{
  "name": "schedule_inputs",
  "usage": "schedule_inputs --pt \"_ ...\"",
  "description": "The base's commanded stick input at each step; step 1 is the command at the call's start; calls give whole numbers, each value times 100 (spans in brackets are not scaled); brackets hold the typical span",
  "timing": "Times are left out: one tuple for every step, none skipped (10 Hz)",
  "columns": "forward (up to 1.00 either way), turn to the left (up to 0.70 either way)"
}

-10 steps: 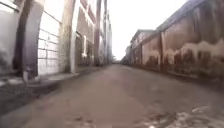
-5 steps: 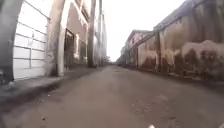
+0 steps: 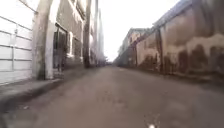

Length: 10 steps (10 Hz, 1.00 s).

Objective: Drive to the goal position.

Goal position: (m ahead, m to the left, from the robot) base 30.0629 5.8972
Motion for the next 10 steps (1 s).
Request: schedule_inputs --pt "100 0" --pt "100 0" --pt "100 0" --pt "100 0" --pt "100 0" --pt "100 0" --pt "100 0" --pt "100 0" --pt "100 0" --pt "100 0"
